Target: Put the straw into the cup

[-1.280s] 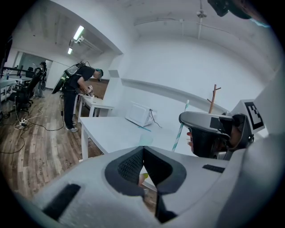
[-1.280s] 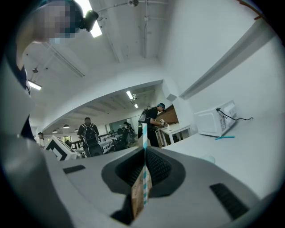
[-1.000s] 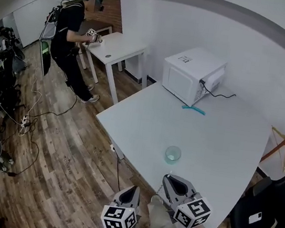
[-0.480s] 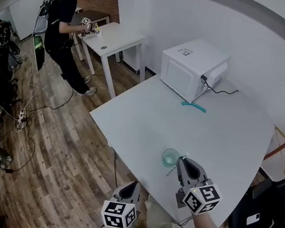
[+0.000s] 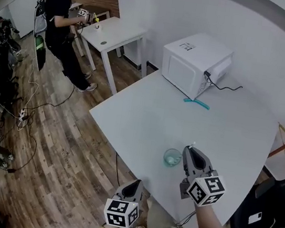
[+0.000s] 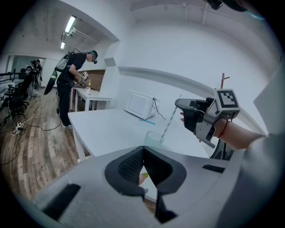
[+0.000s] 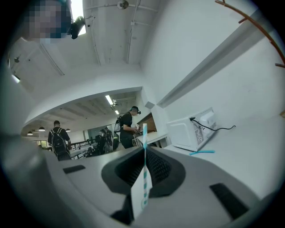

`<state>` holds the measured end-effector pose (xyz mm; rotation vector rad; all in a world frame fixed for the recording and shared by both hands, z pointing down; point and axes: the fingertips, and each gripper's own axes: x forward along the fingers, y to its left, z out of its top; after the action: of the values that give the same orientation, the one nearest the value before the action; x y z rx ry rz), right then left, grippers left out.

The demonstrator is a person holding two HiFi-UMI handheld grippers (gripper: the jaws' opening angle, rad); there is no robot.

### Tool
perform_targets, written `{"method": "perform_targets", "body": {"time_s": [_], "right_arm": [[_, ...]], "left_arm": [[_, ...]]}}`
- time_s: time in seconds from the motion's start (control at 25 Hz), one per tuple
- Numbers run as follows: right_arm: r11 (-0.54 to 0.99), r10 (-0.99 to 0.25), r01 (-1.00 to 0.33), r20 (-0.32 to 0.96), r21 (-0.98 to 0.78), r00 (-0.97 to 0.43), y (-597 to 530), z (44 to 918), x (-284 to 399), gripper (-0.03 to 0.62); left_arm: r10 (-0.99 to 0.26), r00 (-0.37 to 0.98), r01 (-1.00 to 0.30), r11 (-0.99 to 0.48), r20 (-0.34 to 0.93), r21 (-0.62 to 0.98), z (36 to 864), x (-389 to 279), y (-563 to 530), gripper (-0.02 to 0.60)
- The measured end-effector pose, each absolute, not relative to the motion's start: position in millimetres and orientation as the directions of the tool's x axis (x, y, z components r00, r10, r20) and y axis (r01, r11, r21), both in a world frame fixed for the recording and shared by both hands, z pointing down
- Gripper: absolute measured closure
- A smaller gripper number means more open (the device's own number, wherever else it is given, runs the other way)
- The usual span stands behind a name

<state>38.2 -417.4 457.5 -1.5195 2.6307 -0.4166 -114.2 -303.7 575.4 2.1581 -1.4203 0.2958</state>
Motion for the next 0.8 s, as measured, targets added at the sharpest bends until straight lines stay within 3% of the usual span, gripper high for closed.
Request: {"method": "perform_targets", "body": {"time_s": [0.8], "right_arm": [[0.442,-0.863,-0.863,0.148,-0.245,-0.483,-450,491,41,0.560]], "left_arm": [[-0.778,0.419,-0.902,-0.298,0.469,0.312,580,-115,-315,0.571]]}}
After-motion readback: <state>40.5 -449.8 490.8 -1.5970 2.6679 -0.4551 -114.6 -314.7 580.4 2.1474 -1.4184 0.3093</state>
